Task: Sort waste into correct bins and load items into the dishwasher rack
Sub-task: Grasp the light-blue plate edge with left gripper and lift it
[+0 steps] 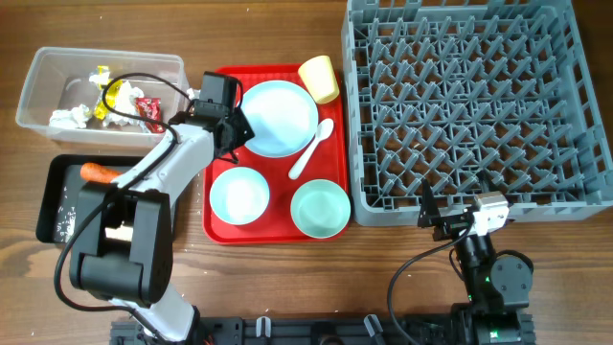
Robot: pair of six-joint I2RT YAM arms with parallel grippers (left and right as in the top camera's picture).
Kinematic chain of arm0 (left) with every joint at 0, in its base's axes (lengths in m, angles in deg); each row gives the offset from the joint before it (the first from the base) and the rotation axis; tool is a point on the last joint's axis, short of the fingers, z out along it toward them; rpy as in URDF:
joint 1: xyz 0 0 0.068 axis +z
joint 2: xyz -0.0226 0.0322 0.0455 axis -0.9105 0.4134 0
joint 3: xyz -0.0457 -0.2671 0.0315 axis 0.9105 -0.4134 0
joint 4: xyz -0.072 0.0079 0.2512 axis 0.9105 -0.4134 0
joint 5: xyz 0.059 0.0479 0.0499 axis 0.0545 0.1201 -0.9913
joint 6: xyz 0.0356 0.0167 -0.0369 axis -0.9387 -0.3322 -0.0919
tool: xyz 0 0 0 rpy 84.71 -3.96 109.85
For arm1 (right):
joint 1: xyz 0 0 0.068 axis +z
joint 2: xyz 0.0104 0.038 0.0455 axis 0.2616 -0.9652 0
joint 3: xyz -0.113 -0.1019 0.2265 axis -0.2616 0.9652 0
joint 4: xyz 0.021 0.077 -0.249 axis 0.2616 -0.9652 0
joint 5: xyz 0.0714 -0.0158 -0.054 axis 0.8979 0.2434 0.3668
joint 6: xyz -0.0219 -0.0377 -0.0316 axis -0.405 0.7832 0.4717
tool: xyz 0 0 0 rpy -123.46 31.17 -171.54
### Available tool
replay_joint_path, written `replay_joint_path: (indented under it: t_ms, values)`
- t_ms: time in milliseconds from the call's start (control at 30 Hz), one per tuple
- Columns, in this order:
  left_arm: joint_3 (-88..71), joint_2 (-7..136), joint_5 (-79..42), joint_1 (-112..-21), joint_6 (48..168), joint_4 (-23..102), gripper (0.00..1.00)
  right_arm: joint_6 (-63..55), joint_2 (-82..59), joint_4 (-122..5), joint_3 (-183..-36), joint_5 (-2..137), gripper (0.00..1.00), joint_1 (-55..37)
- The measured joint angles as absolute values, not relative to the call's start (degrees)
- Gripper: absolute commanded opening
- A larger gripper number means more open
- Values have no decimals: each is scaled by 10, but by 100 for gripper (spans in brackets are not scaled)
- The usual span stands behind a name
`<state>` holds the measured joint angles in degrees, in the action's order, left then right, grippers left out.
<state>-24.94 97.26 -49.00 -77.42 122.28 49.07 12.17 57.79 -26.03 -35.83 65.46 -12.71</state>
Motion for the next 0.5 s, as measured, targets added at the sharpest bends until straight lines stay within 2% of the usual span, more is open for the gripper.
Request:
replay_joint_path:
  t_ms: [167, 233, 267, 300, 333, 400, 500]
  values:
    - [-250, 969, -505, -774, 1223, 482, 4, 122, 578, -260, -358, 655, 100, -127]
    - [-250, 950, -506, -774, 1223, 484, 7, 122, 578, -260, -358, 655, 100, -127]
    - [-250, 938, -507, -774, 1223, 488, 13, 122, 578, -260, -358, 655, 100, -127]
    - [-250, 928, -507, -774, 1223, 495, 30, 122, 578, -260, -358, 655, 100, -127]
    - [-250, 916, -507, -773, 1221, 505, 37, 122, 578, -260, -358, 655, 100, -127]
    - [-250, 911, -508, -771, 1218, 508, 46, 122, 578, -260, -358, 655, 100, -127]
    - [-250, 911, -511, -770, 1220, 506, 52, 122, 578, -260, -358, 655, 100, -127]
